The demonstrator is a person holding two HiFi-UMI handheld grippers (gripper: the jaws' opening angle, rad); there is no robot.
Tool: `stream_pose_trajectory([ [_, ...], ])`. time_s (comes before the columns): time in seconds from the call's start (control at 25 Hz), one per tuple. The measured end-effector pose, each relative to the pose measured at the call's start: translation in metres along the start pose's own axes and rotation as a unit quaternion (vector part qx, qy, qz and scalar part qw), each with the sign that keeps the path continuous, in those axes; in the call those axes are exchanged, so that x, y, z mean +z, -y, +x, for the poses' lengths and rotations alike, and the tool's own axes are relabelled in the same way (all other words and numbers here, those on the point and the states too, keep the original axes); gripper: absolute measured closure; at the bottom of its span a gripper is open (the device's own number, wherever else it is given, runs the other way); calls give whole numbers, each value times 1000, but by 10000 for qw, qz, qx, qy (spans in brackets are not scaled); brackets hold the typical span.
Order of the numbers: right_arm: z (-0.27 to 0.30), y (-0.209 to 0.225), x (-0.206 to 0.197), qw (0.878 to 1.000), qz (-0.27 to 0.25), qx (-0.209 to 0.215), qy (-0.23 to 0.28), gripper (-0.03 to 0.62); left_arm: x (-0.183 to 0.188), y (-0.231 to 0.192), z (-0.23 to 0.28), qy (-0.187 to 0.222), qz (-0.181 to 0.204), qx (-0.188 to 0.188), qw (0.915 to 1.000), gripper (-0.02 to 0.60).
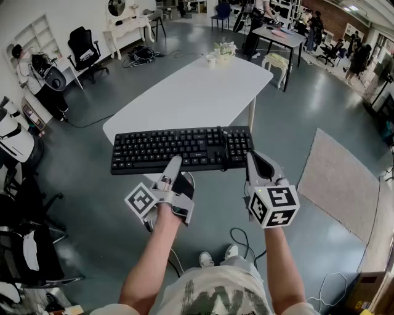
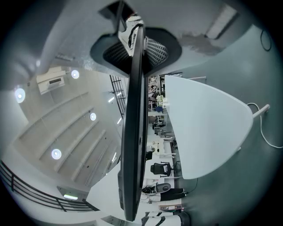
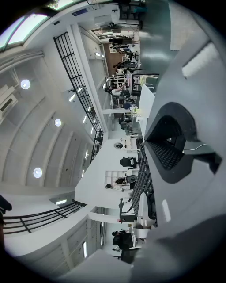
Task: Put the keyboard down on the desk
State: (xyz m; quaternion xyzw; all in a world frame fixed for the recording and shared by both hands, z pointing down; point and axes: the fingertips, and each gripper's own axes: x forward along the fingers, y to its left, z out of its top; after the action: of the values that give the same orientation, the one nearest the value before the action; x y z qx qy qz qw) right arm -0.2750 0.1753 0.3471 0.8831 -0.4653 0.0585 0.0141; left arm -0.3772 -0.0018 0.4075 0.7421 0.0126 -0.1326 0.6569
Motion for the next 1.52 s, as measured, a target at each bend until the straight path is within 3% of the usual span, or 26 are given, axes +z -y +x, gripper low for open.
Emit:
stream_pose_trajectory([
  [0.48,11,6,-13,9999,99,-55,-123,595,3,-17,12,-29,-165,80,9998,493],
  [1.0,74,60,-10,9998,166,32,-132,594,9,-36,87,20,-141,140,9998,492],
  [1.52,178,194,4,9980,139,554,-288,594,-21,-72,232,478,-174,321,9982,492],
])
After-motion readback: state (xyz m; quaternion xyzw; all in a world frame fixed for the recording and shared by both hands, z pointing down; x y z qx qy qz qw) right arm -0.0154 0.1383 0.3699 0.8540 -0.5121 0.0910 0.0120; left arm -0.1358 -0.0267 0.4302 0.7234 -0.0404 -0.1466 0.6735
